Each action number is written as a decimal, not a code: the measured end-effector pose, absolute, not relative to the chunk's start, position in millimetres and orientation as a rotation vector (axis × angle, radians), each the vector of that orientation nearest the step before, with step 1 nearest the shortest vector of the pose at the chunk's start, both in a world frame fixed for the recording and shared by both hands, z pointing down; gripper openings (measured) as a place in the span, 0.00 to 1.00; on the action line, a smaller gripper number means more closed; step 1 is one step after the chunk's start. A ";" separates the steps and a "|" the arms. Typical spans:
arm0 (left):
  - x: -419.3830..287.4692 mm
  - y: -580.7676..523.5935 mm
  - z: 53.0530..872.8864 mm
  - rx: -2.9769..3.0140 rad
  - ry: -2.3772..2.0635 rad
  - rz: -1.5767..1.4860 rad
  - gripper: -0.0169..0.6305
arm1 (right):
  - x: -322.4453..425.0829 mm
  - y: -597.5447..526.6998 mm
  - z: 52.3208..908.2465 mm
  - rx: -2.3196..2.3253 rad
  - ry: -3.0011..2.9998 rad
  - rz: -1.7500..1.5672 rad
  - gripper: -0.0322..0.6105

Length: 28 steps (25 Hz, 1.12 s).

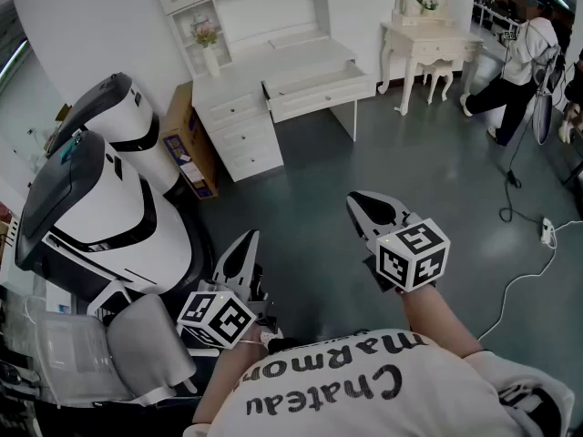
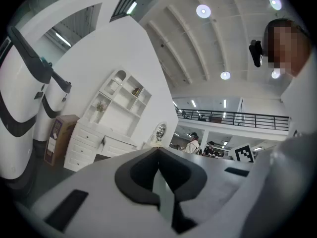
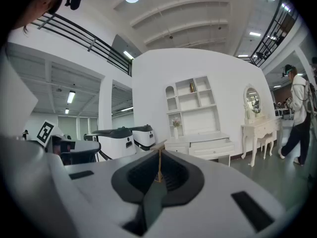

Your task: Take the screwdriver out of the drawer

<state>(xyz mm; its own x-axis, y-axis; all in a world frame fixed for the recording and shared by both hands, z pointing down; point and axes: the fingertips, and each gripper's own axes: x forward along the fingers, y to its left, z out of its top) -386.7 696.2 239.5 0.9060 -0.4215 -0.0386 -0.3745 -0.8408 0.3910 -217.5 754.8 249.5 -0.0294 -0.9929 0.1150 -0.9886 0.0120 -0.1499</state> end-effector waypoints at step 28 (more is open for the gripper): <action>-363.9 436.5 251.2 2.647 -0.479 -0.100 0.06 | -185.0 524.1 275.5 -2.158 1.998 -0.569 0.11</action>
